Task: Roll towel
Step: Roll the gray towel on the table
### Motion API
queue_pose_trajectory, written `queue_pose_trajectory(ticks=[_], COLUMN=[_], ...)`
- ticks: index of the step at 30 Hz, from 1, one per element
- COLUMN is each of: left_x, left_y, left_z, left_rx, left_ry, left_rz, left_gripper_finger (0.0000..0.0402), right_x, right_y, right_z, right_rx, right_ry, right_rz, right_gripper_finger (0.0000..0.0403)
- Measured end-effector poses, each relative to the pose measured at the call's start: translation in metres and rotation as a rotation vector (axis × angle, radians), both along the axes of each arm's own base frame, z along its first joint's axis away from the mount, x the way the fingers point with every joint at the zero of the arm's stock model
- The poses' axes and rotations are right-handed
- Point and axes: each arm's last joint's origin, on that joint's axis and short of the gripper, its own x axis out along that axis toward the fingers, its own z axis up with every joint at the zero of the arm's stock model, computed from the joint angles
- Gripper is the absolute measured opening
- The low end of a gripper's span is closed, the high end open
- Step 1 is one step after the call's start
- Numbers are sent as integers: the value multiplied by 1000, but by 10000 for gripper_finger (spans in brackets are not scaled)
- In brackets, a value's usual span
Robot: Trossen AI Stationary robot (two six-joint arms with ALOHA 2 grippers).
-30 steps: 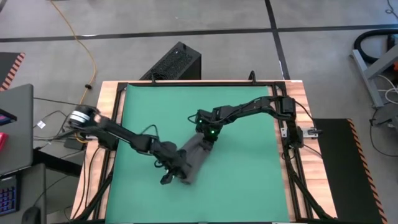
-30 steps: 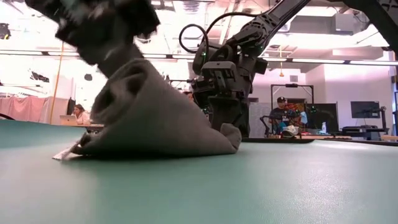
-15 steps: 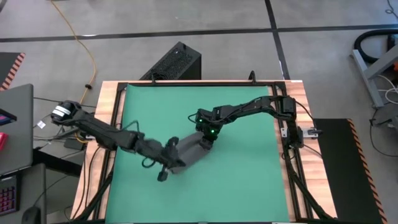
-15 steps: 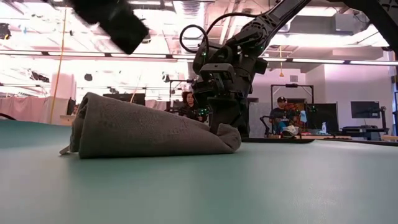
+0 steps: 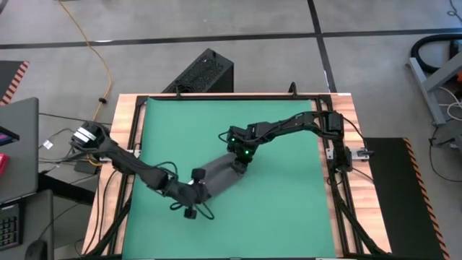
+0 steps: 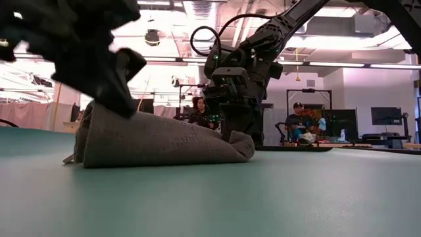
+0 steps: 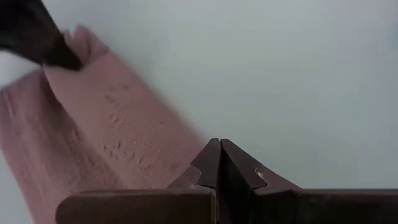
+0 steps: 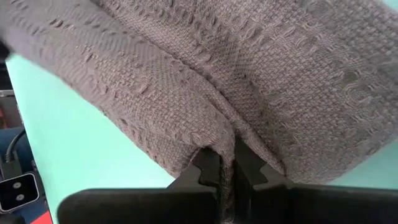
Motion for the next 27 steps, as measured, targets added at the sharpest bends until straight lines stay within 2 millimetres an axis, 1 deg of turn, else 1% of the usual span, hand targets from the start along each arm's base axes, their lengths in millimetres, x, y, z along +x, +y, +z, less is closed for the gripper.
queue_pose_trajectory(ticks=[5,7,11,15,17,20,24,25,27], left_x=[8,9,8,3,0,-6,-13,-14,-17], left_y=[7,10,16,23,27,35,39,40,43], left_z=[-20,-22,-20,-9,-10,-21,-36,-38,-42], left_rx=[44,46,59,77,80,46,-16,-21,-26], left_ry=[64,78,92,89,102,148,162,161,164], left_rz=[33,49,64,108,132,148,148,151,155], left_gripper_finger=[0,0,0,0,0,0,0,0,0], right_x=[0,0,-1,-1,-1,-1,-1,0,-1], right_y=[0,0,0,0,0,0,0,0,0], right_z=[0,0,0,0,0,0,0,0,3], right_rx=[6,9,13,14,14,12,8,3,-9], right_ry=[-1,-1,7,13,13,12,3,-5,-23], right_rz=[1,2,3,3,3,8,15,25,53], right_gripper_finger=[25,25,25,25,25,25,25,27,45])
